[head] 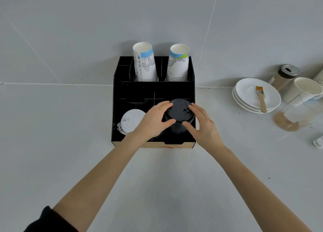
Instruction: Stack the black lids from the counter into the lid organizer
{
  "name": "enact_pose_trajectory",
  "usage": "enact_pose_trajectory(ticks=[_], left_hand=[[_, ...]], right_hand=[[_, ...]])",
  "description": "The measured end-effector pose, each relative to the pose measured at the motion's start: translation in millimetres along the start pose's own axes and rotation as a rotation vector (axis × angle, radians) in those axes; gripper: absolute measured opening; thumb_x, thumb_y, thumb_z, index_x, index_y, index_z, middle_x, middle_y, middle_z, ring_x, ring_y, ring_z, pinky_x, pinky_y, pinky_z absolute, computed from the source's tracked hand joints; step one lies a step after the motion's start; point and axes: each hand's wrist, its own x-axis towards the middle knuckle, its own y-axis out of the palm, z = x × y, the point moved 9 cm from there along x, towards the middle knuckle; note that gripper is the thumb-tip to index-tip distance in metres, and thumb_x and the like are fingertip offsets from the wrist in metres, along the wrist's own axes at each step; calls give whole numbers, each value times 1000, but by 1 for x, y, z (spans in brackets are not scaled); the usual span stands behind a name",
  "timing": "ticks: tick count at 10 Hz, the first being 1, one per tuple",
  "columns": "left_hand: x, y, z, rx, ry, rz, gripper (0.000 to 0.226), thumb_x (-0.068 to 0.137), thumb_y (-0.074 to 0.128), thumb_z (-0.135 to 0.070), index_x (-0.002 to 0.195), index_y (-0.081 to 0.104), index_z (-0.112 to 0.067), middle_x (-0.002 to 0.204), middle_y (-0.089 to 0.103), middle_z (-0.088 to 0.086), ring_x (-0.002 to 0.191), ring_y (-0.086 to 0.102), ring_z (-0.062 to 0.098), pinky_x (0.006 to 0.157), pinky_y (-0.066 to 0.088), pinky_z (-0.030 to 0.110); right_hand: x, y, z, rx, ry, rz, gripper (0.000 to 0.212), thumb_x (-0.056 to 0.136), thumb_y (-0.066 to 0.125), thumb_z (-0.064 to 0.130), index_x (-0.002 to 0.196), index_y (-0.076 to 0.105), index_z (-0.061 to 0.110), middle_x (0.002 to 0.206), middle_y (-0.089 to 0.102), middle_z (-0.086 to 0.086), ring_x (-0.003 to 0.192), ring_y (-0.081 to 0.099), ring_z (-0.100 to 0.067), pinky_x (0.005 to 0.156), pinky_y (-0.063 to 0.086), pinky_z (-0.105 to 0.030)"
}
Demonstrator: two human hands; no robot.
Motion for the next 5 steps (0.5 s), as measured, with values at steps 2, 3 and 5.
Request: enact_pose_trajectory(ticks=[2,3,5], left_hand=[[-1,2,-3,59,-12,36,58,85,56,-24,135,30,-12,149,28,8,135,29,24,113,28,43],[0,3,-7,151,-24,112,59,85,55,-26,135,27,-9,149,26,11,134,30,28,109,32,47],[0,-22,-18,220,-9,61,59,87,51,-31,135,26,-8,149,26,11,134,29,29,108,32,49]], right_hand=[[-1,0,1,-32,13,17,52,84,59,21,130,36,13,144,36,-6,130,37,-22,108,32,-34],[0,-3,10,-99,21,64,55,84,58,24,132,33,15,148,30,-5,132,34,-23,110,33,-39],[11,-21,38,-306,-41,54,60,85,55,29,136,25,15,151,22,-9,138,22,-25,115,21,-44]])
